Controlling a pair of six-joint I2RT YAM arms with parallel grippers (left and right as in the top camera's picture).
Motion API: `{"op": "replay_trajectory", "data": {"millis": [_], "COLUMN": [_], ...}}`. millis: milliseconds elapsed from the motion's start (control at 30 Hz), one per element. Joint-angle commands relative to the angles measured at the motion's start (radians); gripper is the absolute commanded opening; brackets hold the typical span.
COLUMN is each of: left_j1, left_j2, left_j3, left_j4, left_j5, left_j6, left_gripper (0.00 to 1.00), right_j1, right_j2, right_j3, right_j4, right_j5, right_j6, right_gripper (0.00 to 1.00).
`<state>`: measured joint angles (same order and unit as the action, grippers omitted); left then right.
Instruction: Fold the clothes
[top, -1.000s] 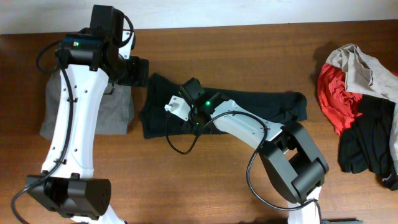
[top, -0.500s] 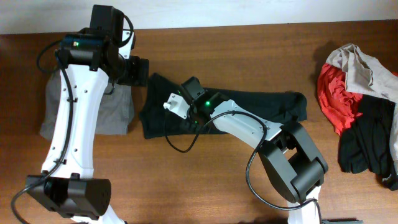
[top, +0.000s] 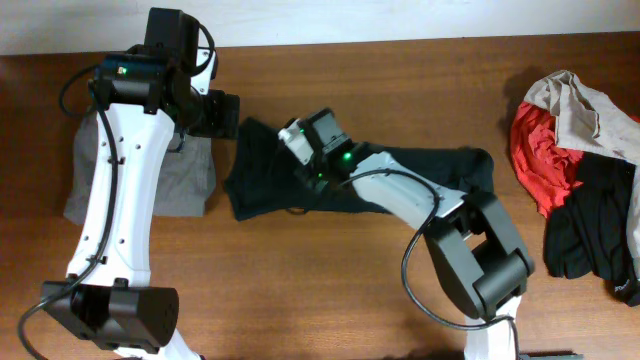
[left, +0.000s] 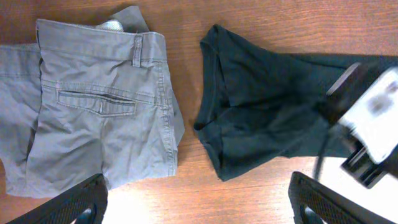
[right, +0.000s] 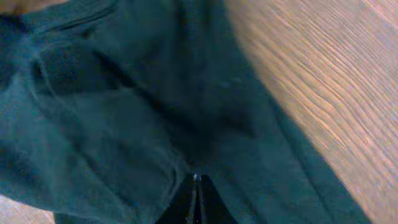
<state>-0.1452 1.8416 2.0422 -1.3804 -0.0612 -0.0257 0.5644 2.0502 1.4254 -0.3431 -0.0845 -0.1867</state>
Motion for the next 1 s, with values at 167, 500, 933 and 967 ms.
{"op": "replay_trajectory", "data": {"millis": [167, 500, 933, 967], "left_j1": [0.004, 0.004, 0.003, 0.003], "left_j2": [-0.017, -0.017, -0.017, -0.017], "left_j3": [0.018, 0.018, -0.329, -0.39], "left_j4": [0.002, -0.018, 0.194, 0.243], "left_j5": [-0.011, 0.041, 0.209, 0.229], "left_j6": [0.003, 0.067, 0.181, 0.182], "left_gripper": [0.93, 0.99, 0.36, 0.32], "right_j1": [-0.055, -0.116, -0.479, -0.511], "right_j2": [0.017, -0.087, -0.41, -0.405], "right_j3": [0.019, 0.051, 0.162, 0.158], "right_j4": [-0.018, -0.215, -0.774, -0.824], "right_j5": [-0.119, -0.115, -0.115, -0.115], "right_j6": [0.144, 0.144, 0.524, 0.539], "right_gripper": [0.49, 0.66, 0.75, 0.74]}}
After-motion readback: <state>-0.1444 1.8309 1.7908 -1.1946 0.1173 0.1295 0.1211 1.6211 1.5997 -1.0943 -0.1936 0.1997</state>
